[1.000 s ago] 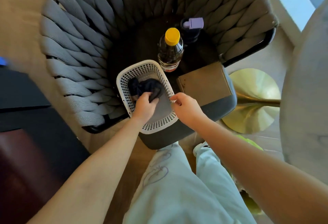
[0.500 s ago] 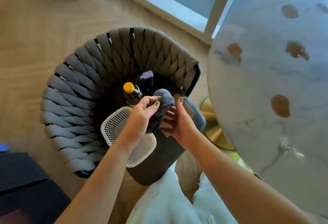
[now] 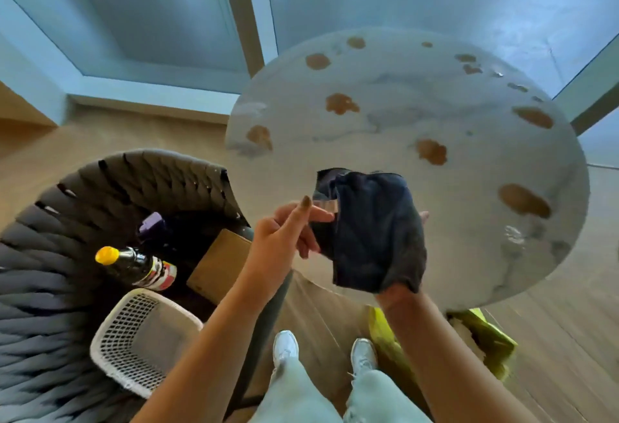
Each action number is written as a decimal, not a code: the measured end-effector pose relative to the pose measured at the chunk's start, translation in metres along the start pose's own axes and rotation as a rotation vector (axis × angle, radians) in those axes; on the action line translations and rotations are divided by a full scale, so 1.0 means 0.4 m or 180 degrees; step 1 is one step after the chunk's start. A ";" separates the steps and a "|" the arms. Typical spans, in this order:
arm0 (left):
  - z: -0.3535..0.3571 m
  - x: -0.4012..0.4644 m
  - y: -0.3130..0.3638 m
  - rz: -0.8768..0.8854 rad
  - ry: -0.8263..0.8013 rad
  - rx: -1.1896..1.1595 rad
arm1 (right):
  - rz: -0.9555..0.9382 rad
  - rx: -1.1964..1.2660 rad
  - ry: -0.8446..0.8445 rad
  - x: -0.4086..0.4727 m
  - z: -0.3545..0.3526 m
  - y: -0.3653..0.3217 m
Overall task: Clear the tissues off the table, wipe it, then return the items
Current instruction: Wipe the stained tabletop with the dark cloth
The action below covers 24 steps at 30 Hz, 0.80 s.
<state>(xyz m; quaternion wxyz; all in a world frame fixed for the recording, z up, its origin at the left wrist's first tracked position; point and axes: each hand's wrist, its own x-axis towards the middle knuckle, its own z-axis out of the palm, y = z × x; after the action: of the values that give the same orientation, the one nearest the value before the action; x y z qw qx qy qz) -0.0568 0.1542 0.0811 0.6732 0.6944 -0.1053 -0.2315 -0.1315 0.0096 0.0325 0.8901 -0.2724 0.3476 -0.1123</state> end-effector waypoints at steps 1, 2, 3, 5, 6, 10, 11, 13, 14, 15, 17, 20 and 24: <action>0.013 0.008 -0.022 -0.0083 0.0286 -0.0045 | -0.0138 0.0135 0.0199 -0.006 -0.039 -0.050; 0.022 0.016 -0.052 -0.0177 0.0561 0.0011 | -0.0272 0.0141 0.0180 -0.006 -0.078 -0.089; 0.029 0.023 -0.086 -0.0267 0.0787 0.0112 | -0.0370 0.0081 -0.0110 -0.013 -0.105 -0.117; 0.038 0.031 -0.148 -0.0449 0.1134 0.0292 | -0.0528 -0.0161 -0.0542 -0.020 -0.149 -0.155; 0.041 0.032 -0.172 -0.0521 0.1290 0.0337 | -0.0514 -0.0350 -0.0626 -0.015 -0.160 -0.160; 0.042 0.033 -0.245 -0.0538 0.1736 0.0729 | -0.1434 -0.2946 -0.0278 0.041 -0.160 -0.113; 0.036 0.035 -0.265 -0.0509 0.1801 0.0896 | -0.1796 -0.4026 -0.0287 0.056 -0.151 -0.088; 0.021 0.038 -0.290 -0.0456 0.1902 0.1272 | -0.1788 -0.5504 -0.0467 0.081 -0.141 -0.028; 0.012 0.041 -0.293 -0.0423 0.1957 0.1457 | -0.1673 -0.5863 -0.0459 0.094 -0.140 -0.006; 0.002 0.046 -0.293 -0.0368 0.2017 0.1612 | -0.1670 -0.6052 -0.0426 0.104 -0.139 0.013; -0.017 0.061 -0.286 -0.0251 0.2112 0.1846 | -0.1706 -0.6255 -0.0314 0.120 -0.140 0.037; -0.048 0.099 -0.283 -0.0157 0.2266 0.2151 | -0.1502 -0.6525 -0.0175 0.148 -0.116 0.063; -0.077 0.172 -0.296 -0.0289 0.2568 0.2134 | -0.1643 -0.6745 -0.0235 0.157 -0.108 0.105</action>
<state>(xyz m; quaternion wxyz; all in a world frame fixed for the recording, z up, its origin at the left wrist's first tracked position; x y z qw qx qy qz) -0.0023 0.1587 -0.0482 0.3903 0.9095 0.1242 0.0716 -0.1143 0.0021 -0.0526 0.1631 -0.9688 0.1732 0.0690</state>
